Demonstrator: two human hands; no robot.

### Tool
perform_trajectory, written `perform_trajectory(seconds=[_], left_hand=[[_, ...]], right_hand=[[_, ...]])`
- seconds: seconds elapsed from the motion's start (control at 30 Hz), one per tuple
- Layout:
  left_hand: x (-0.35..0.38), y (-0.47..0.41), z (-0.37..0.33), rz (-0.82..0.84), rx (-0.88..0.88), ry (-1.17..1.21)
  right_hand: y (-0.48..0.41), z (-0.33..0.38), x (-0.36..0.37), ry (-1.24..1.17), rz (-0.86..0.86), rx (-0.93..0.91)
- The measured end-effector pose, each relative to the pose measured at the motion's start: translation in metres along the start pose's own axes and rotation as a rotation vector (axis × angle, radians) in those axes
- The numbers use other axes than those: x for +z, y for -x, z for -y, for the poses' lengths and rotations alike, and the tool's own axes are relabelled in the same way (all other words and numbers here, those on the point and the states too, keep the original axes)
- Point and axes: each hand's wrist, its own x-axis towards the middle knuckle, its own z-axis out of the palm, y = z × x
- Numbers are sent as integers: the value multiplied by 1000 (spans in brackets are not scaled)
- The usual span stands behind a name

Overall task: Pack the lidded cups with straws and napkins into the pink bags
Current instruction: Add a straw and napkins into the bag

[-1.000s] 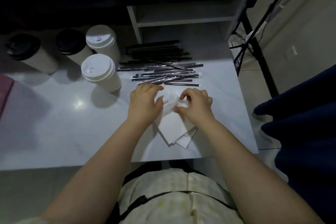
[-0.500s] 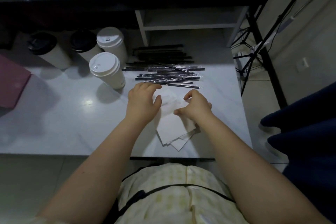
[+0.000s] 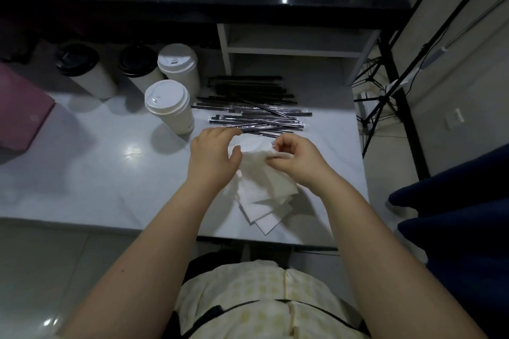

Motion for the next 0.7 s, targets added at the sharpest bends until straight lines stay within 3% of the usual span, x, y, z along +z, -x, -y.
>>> perform_trajectory(seconds=[0.37,0.7], left_hand=[[-52,49,38,-131,-189,-83],[-129,132,129,-281,-406,-122]], right_hand=[[-11,33,49,91,18,-254],[-4,97,191,102,232,-389]])
